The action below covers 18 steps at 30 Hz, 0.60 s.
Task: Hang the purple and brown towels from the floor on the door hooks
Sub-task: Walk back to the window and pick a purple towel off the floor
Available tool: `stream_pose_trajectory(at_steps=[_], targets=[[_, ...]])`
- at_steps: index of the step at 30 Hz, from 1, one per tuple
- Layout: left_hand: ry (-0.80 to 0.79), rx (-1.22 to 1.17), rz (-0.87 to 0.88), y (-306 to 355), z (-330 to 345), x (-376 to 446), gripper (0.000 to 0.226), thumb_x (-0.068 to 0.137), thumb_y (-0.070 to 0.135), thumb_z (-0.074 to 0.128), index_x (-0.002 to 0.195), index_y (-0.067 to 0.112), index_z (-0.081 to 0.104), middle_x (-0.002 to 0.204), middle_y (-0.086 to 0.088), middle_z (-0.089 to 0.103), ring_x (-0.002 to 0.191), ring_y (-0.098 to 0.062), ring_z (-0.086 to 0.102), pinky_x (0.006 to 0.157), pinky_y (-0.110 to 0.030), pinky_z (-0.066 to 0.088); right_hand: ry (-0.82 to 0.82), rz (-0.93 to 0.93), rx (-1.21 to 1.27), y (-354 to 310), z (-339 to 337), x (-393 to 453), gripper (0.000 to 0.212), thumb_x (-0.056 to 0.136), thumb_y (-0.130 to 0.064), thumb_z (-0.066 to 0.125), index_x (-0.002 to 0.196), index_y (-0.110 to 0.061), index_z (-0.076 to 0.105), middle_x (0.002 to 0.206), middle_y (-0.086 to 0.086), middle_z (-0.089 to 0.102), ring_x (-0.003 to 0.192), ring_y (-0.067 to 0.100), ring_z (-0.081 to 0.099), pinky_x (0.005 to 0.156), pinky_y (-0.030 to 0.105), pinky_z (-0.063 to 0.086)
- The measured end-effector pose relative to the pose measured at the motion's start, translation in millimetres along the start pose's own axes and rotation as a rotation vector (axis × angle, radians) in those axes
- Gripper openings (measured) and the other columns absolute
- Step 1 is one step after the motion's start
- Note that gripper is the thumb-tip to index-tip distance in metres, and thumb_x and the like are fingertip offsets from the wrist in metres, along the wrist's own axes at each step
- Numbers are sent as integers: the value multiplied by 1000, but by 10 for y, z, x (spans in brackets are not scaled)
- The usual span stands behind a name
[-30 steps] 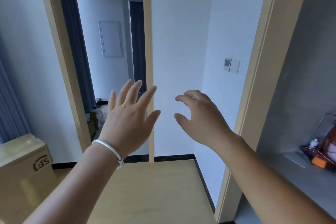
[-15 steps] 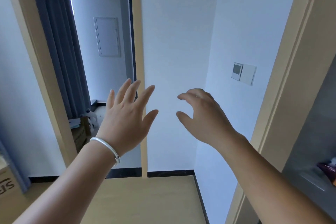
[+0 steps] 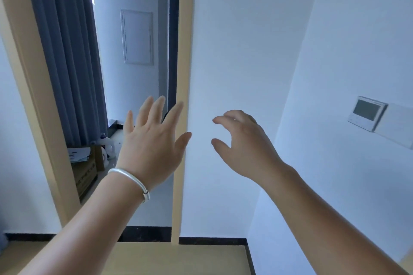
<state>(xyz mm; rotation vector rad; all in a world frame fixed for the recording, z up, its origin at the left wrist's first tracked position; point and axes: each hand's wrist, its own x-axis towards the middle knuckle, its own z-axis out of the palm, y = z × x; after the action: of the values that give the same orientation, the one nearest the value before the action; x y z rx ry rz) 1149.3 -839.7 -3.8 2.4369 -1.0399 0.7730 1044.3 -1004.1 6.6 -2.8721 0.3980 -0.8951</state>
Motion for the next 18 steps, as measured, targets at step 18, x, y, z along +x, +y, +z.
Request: stream_pose_trajectory(at_steps=[18], targets=[[-86,230,-539,-2848,903,399,63,94,58,27,149,35,6,158,-1,9,146,-22,-2,116,-51,8,-250,-429,330,-1526,2600,2232,45,87,-35,60,131,-26,53,132,-5,47,124,14,39,103,27,32]])
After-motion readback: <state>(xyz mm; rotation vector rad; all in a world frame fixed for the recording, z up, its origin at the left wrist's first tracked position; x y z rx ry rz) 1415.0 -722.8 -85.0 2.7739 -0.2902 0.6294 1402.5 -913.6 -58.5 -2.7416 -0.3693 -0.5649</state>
